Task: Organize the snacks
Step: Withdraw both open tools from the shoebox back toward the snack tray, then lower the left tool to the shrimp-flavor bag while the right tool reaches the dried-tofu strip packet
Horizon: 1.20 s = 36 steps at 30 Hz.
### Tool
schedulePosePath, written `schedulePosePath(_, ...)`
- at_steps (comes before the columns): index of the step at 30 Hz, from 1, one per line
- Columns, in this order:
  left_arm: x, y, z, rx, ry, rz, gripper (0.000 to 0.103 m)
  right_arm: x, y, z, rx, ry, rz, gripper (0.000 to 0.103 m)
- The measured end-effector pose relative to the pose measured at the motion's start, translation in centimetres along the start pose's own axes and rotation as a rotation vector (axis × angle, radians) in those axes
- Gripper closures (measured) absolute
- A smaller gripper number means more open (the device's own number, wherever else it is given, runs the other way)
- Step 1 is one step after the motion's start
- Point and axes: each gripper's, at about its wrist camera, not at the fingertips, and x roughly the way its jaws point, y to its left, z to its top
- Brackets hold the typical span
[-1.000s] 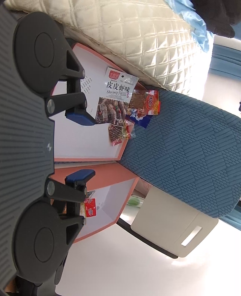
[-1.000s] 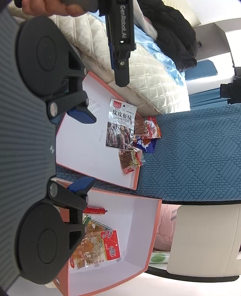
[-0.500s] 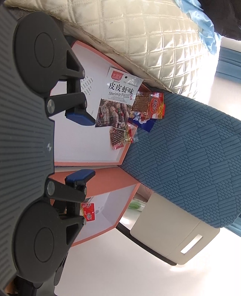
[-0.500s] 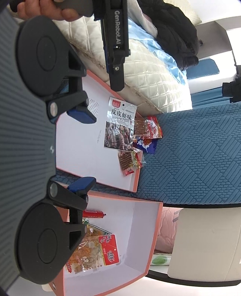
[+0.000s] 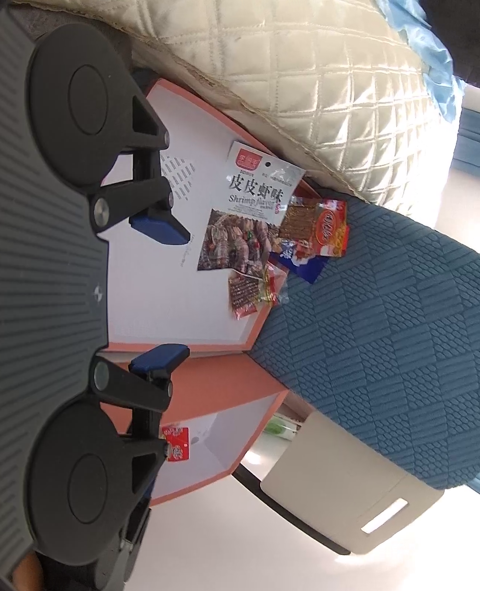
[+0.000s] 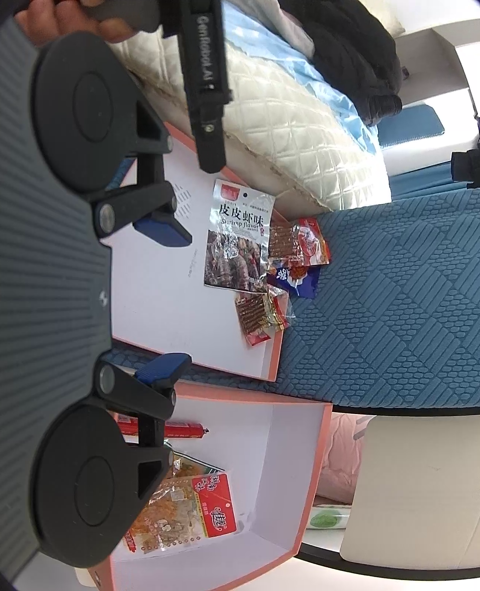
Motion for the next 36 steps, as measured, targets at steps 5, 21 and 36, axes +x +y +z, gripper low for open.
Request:
schedulePosePath(5, 1.7, 1.2, 0.3, -0.007, 0.018, 0.019, 0.036, 1.7, 0.0, 0.5, 0.001, 0.019, -0.013, 0.037)
schedulePosePath(21, 7.7, 4.7, 1.5, -0.048, 0.086, 0.063, 0.035, 8.5, 0.5, 2.8, -0.023, 0.078, 0.016, 0.037)
schedulePosePath(36, 14.8, 7.8, 1.7, -0.076, 0.181, 0.105, 0.035, 17.4, -1.5, 6.2, -0.045, 0.123, 0.035, 0.037)
